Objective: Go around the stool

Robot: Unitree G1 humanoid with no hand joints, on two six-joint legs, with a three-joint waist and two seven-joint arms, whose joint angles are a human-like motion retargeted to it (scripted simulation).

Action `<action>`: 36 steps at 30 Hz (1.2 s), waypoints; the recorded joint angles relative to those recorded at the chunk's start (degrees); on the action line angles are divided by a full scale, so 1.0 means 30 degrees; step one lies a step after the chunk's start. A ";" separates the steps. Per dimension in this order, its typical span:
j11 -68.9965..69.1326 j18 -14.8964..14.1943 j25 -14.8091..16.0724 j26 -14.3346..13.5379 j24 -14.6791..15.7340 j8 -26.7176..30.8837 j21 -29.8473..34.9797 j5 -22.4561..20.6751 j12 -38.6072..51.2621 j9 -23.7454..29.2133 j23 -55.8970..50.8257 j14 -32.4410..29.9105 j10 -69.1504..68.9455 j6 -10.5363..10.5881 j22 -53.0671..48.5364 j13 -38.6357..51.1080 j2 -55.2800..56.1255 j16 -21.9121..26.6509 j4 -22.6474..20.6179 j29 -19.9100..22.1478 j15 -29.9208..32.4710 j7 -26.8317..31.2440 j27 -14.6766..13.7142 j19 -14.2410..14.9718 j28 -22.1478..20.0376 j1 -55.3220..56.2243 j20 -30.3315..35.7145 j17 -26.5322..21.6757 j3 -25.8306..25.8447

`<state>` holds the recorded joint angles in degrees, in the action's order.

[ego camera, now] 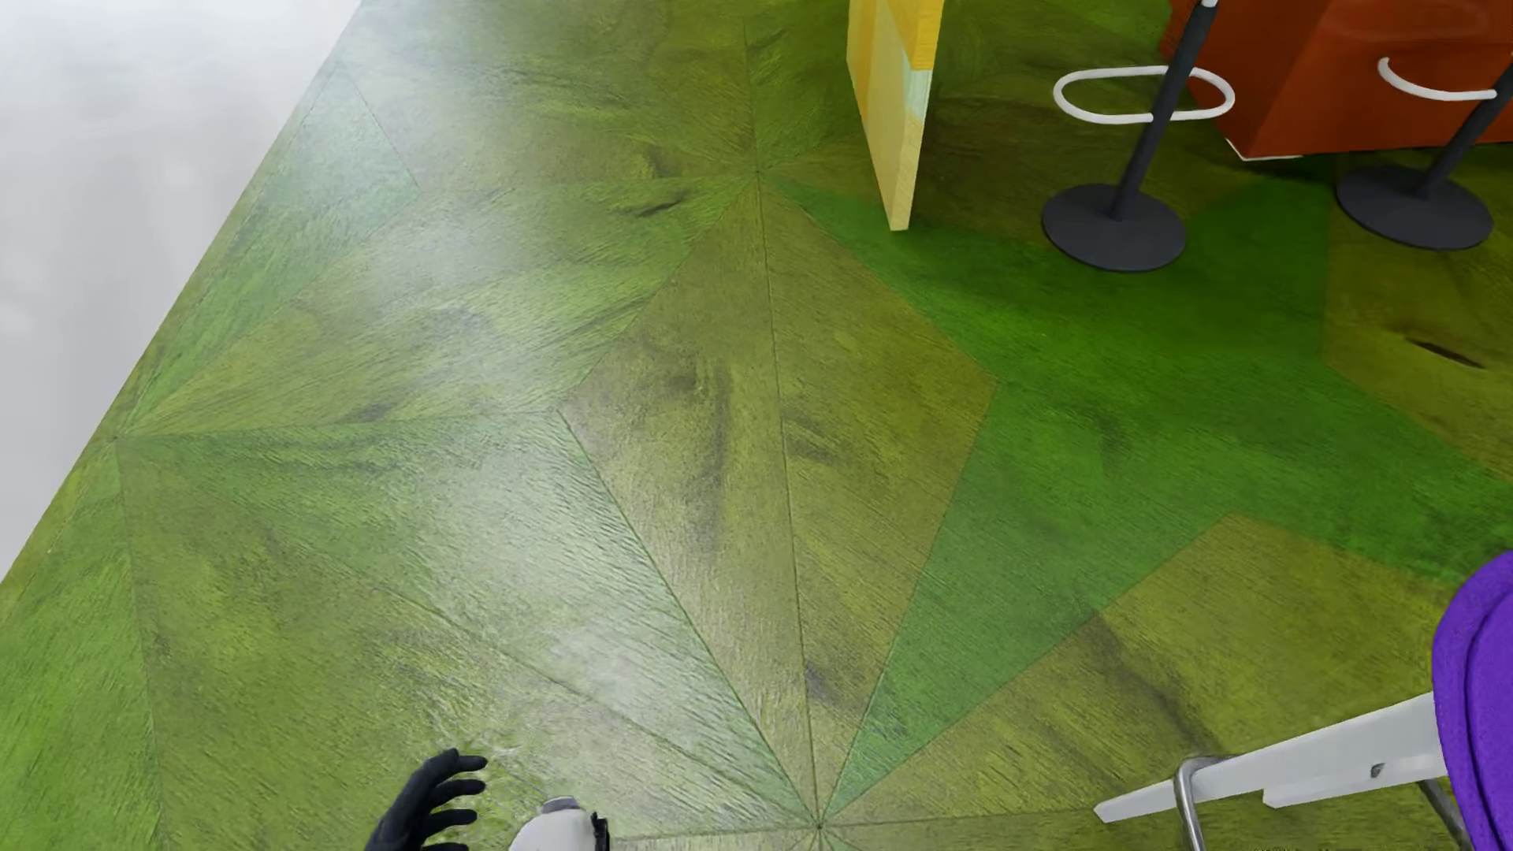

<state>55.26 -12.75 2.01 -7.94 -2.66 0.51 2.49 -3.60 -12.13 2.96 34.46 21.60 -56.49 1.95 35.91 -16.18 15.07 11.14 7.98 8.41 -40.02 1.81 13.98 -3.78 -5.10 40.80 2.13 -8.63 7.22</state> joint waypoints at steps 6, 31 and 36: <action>0.3515 0.1061 0.0029 0.1204 0.1119 -0.1474 -0.0816 0.1907 0.3305 -0.0119 -0.0169 0.1011 0.2994 -0.2528 -0.1963 -0.0199 0.5748 0.0067 0.1019 -0.3695 0.3962 -0.3262 -0.1867 0.0658 -0.2404 -0.6638 0.0784 -0.0160 0.3992; 0.2074 0.1805 0.1204 0.1713 0.1432 -0.1954 -0.0012 0.1107 0.4318 -0.0471 0.0194 0.2235 0.2604 -0.2908 -0.1757 -0.0793 0.5378 -0.0259 0.0372 -0.4120 0.3321 -0.3345 -0.2517 0.0512 -0.1815 -0.8315 0.1512 -0.0270 0.4598; -0.1267 0.0388 0.0582 0.0501 -0.0889 -0.0149 0.0403 -0.0141 -0.0345 -0.0528 0.0959 0.0168 -0.3094 0.0425 0.0488 0.0884 0.1800 -0.0342 -0.1148 -0.0793 0.2018 0.0446 -0.1201 -0.0240 0.0922 -0.0774 0.0222 -0.0577 -0.0583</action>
<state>51.46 -11.59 3.75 -6.44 -5.33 0.06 3.70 -4.03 -13.17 1.37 37.34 22.10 -65.77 3.22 37.37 -13.53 20.47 10.12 4.53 6.03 -33.96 3.15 10.38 -4.50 -2.33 38.48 2.80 -10.37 5.47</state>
